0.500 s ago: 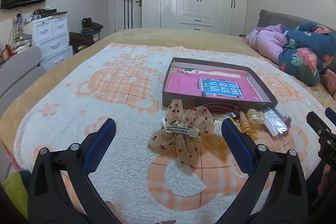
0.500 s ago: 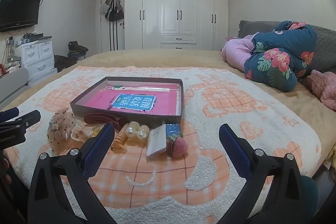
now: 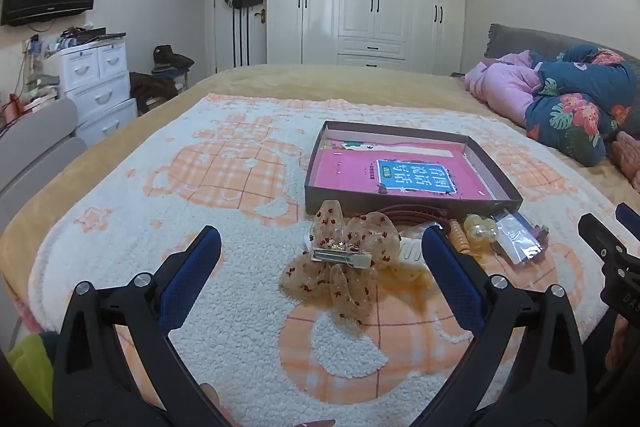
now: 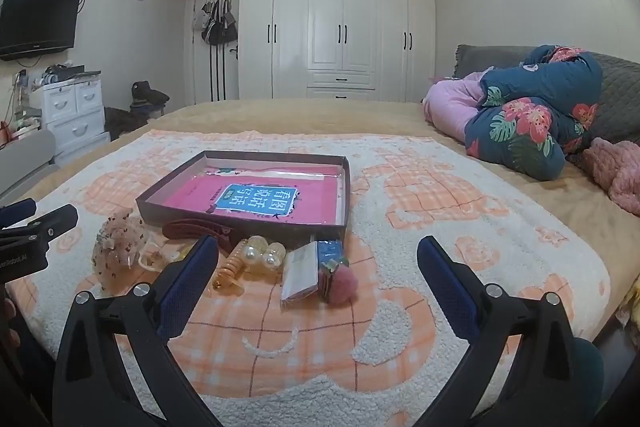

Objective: Organize jewelry

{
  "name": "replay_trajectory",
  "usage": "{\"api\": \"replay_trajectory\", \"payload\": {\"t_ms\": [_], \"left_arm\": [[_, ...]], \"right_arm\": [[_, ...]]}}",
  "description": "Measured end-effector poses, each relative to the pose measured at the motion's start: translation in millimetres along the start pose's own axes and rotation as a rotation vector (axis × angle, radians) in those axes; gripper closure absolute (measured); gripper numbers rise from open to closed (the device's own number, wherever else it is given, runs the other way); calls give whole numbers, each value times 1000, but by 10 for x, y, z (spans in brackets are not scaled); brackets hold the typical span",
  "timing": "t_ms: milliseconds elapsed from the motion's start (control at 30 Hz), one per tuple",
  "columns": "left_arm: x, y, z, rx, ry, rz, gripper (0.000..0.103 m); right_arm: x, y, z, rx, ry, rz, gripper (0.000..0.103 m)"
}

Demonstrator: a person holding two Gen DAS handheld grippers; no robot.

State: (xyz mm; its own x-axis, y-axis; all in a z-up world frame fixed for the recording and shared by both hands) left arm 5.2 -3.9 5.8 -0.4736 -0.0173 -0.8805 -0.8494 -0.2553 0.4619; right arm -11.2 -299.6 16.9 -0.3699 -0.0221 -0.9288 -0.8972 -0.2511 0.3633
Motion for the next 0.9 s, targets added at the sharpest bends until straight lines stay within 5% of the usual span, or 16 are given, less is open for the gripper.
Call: {"api": "replay_trajectory", "payload": {"t_ms": [900], "left_arm": [[-18, 99, -18, 16, 6, -43, 11]], "right_arm": [[7, 26, 53, 2, 10, -25, 6]]}}
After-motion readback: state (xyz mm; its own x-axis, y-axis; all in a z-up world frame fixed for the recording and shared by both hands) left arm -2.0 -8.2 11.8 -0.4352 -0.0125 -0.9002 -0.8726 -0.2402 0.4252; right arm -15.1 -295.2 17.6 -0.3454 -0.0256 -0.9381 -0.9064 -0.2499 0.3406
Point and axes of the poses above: each gripper's, at about its wrist camera, not at the fingertips, and y roughly against the way its jaws point, z to its left, x to its underside, the point moved 1 cm from there along -y, roughly the way its jaws point, and after that the axes turned 15 degrees about -x, right-handed, at the moved point
